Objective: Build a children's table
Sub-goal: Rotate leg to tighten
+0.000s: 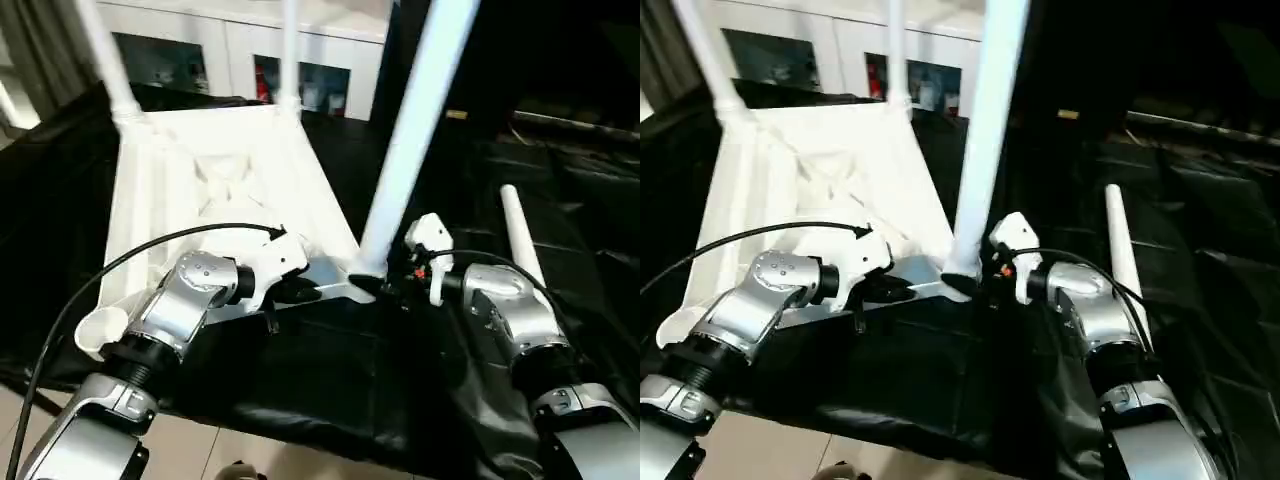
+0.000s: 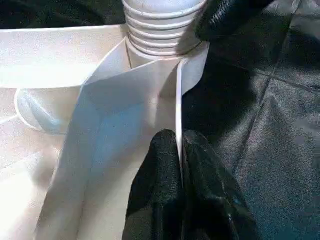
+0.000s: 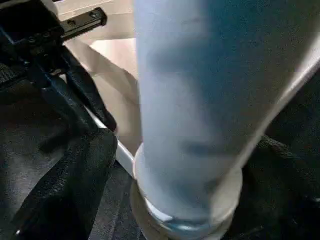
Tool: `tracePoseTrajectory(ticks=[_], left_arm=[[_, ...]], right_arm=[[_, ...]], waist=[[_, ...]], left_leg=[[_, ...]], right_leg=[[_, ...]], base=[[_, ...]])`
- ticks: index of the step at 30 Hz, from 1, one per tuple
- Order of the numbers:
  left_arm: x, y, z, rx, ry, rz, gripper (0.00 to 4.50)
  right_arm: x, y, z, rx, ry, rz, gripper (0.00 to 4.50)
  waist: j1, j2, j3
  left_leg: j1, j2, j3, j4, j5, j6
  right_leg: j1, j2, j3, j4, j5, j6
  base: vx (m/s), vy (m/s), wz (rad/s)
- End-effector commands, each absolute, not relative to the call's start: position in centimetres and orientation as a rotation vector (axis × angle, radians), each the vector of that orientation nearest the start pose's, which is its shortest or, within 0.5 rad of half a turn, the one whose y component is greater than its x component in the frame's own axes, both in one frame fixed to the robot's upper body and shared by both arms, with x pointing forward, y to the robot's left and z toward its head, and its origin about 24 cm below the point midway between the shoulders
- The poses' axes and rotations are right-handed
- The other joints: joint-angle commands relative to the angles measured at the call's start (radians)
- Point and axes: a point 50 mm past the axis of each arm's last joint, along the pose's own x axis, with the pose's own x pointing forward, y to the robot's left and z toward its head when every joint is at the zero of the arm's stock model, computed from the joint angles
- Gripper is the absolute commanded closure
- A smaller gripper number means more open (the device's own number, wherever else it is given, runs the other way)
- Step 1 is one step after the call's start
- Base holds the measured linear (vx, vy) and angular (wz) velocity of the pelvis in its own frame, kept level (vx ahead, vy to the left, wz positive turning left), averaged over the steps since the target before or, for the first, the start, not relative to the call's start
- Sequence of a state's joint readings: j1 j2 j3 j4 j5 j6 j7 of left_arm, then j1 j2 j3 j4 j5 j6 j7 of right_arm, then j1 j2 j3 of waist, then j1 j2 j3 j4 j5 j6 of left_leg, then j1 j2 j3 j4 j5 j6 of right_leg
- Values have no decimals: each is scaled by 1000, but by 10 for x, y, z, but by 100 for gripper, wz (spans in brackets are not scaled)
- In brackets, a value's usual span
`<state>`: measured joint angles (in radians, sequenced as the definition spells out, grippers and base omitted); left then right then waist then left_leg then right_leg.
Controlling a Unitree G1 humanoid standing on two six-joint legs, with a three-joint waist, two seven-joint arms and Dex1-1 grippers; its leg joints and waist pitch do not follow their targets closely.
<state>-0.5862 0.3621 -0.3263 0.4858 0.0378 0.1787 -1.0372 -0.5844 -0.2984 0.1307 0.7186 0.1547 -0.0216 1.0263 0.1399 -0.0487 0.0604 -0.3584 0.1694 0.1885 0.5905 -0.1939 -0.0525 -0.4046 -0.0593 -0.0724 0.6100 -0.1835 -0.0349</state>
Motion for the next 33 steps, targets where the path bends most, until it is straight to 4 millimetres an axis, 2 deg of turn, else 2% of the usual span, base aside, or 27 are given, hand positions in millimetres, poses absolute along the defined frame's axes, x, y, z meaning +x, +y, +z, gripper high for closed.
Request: tracePoseTrajectory(ticks=[1, 5, 6, 10, 13, 15, 18, 22, 33], left_arm=[[317, 110, 64, 461, 366, -1258, 450], [317, 112, 65, 463, 368, -1257, 450], [317, 112, 65, 464, 368, -1258, 450], [316, 113, 65, 466, 372, -1259, 450], [316, 113, 64, 466, 374, -1261, 450], [316, 113, 64, 465, 376, -1263, 450], [316, 113, 65, 465, 378, -1263, 450], [316, 115, 64, 464, 382, -1260, 450], [317, 115, 63, 454, 387, -1236, 450]], right_arm=[[329, -140, 54, -156, 241, 1107, 48], [328, -141, 53, -161, 249, 1112, 48], [328, -141, 53, -160, 250, 1110, 48], [327, -142, 53, -151, 249, 1110, 73], [327, -142, 52, -153, 255, 1113, 111], [326, -142, 51, -156, 259, 1114, 116], [326, -141, 51, -156, 261, 1118, 154], [325, -141, 48, -172, 269, 1123, 175], [321, -143, 38, -135, 289, 1075, 184]], waist=[[-1, -4, -65], [0, -5, -64], [1, -2, -65], [1, -2, -66], [1, -3, -66], [1, -3, -66], [2, -5, -66], [2, -5, -67], [1, -4, -67]], left_leg=[[9, 73, -27, -68, -121, 69], [9, 73, -28, -69, -126, 65], [10, 73, -28, -69, -130, 61], [9, 72, -28, -68, -120, 62], [8, 72, -28, -68, -117, 63], [9, 71, -27, -67, -119, 63], [8, 71, -27, -67, -119, 63], [8, 71, -27, -66, -109, 65], [9, 71, -26, -65, -108, 68]], right_leg=[[52, -109, 61, -66, -185, -213], [52, -108, 61, -66, -192, -207], [52, -108, 61, -67, -198, -205], [53, -108, 61, -65, -182, -206], [54, -108, 60, -64, -178, -207], [54, -108, 61, -65, -183, -207], [55, -109, 61, -65, -188, -205], [54, -107, 60, -63, -174, -207], [55, -106, 60, -62, -164, -211]], base=[[0, 0, 0], [0, 0, 0], [0, 0, 0], [0, 0, 0], [0, 0, 0], [0, 0, 0], [0, 0, 0], [0, 0, 0], [0, 0, 0]])
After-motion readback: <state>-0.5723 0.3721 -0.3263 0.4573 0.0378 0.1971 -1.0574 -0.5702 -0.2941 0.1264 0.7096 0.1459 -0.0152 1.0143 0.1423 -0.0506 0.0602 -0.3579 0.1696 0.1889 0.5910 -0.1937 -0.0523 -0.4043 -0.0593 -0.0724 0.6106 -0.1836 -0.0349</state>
